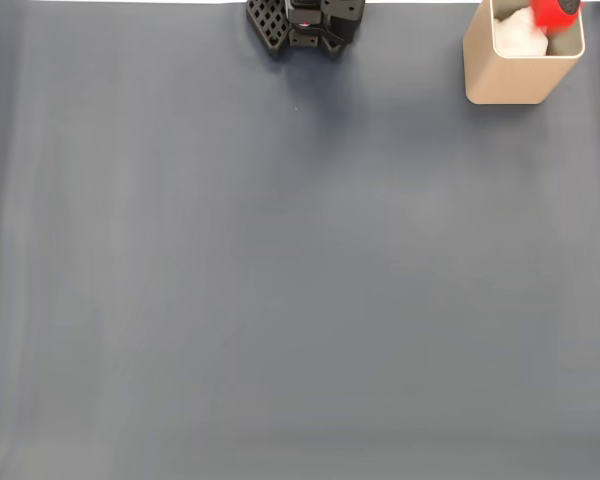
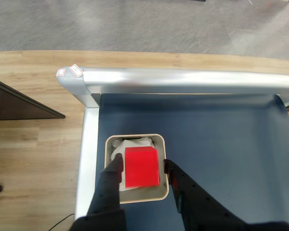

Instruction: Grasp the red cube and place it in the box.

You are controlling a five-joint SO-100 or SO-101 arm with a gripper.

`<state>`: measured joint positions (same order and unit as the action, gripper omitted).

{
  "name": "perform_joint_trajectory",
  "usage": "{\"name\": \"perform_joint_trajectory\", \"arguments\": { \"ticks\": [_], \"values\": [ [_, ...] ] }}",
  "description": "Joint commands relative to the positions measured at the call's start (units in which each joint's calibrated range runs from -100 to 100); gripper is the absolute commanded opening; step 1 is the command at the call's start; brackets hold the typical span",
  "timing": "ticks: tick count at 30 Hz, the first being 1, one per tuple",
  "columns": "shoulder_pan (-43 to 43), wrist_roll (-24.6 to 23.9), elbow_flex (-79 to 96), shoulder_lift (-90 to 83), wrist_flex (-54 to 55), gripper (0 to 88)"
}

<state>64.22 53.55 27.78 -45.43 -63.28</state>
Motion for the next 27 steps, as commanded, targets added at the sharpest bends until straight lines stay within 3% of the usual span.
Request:
{"name": "perform_joint_trajectory", "arguments": {
  "ticks": [1, 13, 27],
  "values": [
    [-0.57, -0.68, -0.98, -2.47, 0.54, 32.2],
    [-0.86, -1.17, -0.61, -3.25, -0.12, 47.3],
    [-0.57, -1.22, 0.03, -3.86, 0.13, 49.2]
  ]
}}
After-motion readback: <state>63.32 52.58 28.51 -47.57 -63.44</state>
